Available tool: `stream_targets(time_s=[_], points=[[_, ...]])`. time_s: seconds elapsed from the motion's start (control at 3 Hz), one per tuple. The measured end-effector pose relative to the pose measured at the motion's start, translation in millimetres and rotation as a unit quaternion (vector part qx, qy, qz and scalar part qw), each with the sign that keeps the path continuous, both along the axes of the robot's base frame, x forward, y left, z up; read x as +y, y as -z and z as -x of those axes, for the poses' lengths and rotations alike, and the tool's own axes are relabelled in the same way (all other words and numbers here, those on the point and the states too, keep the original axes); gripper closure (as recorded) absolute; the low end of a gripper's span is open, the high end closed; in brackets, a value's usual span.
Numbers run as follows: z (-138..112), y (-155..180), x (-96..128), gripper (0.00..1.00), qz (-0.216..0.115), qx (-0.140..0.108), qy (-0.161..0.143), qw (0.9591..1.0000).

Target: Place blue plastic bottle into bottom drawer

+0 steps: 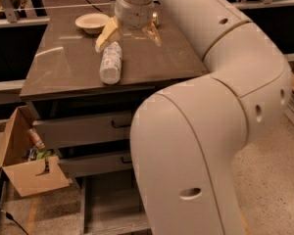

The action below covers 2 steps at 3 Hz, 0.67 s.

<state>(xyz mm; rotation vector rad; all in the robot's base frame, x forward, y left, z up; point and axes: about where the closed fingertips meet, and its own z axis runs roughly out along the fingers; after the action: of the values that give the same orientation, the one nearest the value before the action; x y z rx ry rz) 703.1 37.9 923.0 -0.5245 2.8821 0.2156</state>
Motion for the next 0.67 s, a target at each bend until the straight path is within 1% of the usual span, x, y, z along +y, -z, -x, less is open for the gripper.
stream_targets(time_s=[0.33,0.67], points=[[-12.5,5.2,19.1,0.0,-0.004,0.003,0.041,0.9991],[-19.2,19.2,48.8,0.0,-0.001,0.008,0.049,0.9988]])
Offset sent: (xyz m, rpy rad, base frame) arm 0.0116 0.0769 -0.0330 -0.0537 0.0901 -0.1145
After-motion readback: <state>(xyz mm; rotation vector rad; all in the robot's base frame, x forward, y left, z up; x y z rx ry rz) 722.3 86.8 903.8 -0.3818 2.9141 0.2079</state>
